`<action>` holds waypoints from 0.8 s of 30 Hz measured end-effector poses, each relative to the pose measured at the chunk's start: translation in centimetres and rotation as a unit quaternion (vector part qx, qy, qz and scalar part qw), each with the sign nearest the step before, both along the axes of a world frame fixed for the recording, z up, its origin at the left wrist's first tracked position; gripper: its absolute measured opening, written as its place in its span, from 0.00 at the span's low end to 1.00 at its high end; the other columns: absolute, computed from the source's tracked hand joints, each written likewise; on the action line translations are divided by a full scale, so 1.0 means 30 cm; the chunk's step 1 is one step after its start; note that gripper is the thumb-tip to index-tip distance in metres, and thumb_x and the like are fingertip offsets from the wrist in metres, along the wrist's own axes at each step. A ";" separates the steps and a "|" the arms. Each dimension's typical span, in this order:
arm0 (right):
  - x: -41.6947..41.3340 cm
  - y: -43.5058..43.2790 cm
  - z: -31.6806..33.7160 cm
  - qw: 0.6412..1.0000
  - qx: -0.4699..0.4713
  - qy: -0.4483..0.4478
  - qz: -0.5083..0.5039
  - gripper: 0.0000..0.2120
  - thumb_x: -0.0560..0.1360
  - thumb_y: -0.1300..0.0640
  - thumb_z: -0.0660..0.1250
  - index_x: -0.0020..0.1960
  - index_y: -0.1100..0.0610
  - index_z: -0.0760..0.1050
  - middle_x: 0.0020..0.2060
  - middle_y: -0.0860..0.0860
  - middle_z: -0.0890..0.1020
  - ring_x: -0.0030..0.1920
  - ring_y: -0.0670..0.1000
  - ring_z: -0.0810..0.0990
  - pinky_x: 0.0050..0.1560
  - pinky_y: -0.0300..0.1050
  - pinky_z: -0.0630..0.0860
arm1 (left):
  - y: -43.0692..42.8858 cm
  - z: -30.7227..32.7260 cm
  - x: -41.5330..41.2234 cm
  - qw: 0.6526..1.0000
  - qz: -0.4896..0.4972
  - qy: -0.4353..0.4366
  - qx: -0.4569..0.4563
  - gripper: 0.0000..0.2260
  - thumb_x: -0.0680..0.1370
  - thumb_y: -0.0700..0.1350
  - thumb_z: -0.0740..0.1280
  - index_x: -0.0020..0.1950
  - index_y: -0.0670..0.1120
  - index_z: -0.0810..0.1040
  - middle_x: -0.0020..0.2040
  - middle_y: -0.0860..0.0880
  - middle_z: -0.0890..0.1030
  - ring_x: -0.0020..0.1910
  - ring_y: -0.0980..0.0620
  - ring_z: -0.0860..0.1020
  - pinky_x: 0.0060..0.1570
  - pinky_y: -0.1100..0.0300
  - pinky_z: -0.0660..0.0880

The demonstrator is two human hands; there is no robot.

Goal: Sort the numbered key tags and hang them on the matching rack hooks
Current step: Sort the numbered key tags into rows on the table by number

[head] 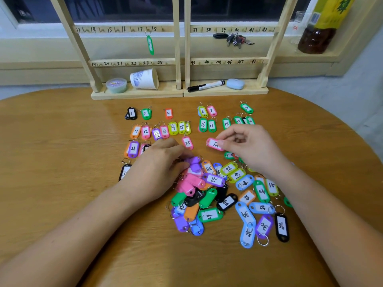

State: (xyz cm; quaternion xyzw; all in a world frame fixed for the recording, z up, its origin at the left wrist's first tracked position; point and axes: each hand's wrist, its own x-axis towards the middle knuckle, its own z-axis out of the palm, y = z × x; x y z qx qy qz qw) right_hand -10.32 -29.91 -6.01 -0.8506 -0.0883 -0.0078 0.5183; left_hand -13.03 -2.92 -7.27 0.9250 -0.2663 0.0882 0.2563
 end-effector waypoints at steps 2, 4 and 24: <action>-0.006 -0.005 0.012 0.999 0.037 0.015 -0.020 0.04 0.78 0.58 0.77 0.52 0.52 0.87 0.42 0.48 0.89 0.43 0.46 0.86 0.46 0.37 0.80 | 0.001 -0.001 -0.001 1.000 0.000 0.003 0.000 0.10 0.82 0.48 0.72 0.64 0.54 0.84 0.55 0.55 0.79 0.60 0.52 0.77 0.57 0.50 0.78; -0.009 -0.009 0.020 0.998 0.054 0.022 -0.037 0.05 0.78 0.58 0.76 0.54 0.52 0.87 0.42 0.49 0.89 0.41 0.46 0.86 0.46 0.39 0.81 | 0.002 0.000 -0.001 1.000 -0.002 0.004 -0.004 0.10 0.82 0.47 0.72 0.63 0.54 0.84 0.55 0.55 0.79 0.59 0.52 0.77 0.57 0.50 0.78; -0.001 -0.070 0.051 0.986 0.102 -0.024 -0.127 0.11 0.77 0.65 0.76 0.56 0.55 0.83 0.42 0.53 0.89 0.46 0.53 0.89 0.52 0.49 0.83 | 0.006 0.010 -0.026 0.998 0.002 -0.055 0.030 0.06 0.80 0.45 0.74 0.55 0.53 0.84 0.48 0.56 0.80 0.49 0.51 0.79 0.45 0.52 0.78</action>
